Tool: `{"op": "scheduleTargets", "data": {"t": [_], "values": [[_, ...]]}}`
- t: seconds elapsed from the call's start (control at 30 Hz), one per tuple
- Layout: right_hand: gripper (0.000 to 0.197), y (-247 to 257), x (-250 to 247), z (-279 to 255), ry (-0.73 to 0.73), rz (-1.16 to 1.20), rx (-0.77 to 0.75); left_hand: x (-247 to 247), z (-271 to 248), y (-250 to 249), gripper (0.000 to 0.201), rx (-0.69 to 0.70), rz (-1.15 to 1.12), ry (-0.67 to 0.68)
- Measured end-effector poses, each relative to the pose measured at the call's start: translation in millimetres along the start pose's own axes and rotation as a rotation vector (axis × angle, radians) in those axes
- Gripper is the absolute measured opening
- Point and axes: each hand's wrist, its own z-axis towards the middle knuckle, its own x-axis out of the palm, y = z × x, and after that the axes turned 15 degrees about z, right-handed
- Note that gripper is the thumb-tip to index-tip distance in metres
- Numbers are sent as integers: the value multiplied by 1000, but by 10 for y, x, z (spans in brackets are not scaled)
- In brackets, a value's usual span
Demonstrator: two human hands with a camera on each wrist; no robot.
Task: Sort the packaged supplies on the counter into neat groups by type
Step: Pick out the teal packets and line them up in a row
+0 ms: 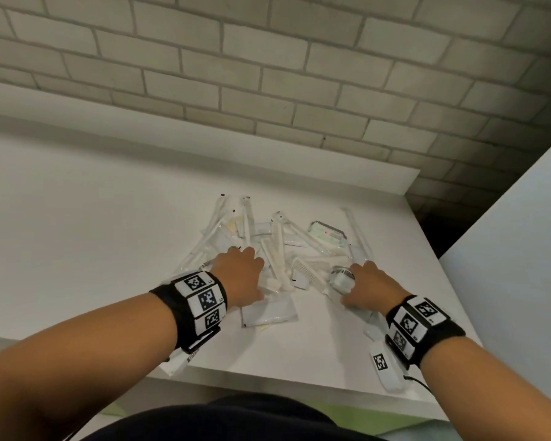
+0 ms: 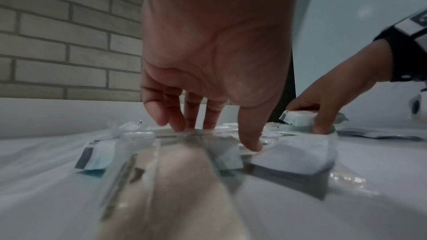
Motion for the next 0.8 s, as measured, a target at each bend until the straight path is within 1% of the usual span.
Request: {"op": "scheduleTargets", "data": {"t": [0.07,0.13,0.2,0.27,0.33,0.4,0.47,0.53,0.57,0.63,0.73,0.8], "values": [[64,-12,-49,62,4,-17,-36,22,35,-13,59,-24,72,-3],[57,-39,-104,119,28,-21,-58,39,59,-12,60,-55,109,-25],[50,-58,-178,171,60,58,-84,42,72,5,62,-84,76,-48],[47,-45,-312,215,79,201,-121,38,88,33,65,-77,-44,-100],[45,-8,-482,303,10,285,-172,14,92,64,65,-66,-159,-153],[42,48,-629,427,-111,305,-210,2,76,92,60,-112,-140,-175],[39,109,-708,579,-189,301,-235,6,39,120,54,-192,-74,-114],[34,186,-725,732,-206,287,-256,40,10,135,51,-225,-73,-23],[33,228,-716,806,-197,271,-256,55,0,135,51,-220,-92,-14],[36,305,-660,948,-153,212,-244,77,-8,108,54,-184,-139,-28],[52,383,-513,1117,-70,119,-208,107,14,64,65,-141,-157,12],[60,382,-441,1185,-98,106,-195,103,49,71,65,-145,-195,18]]}}
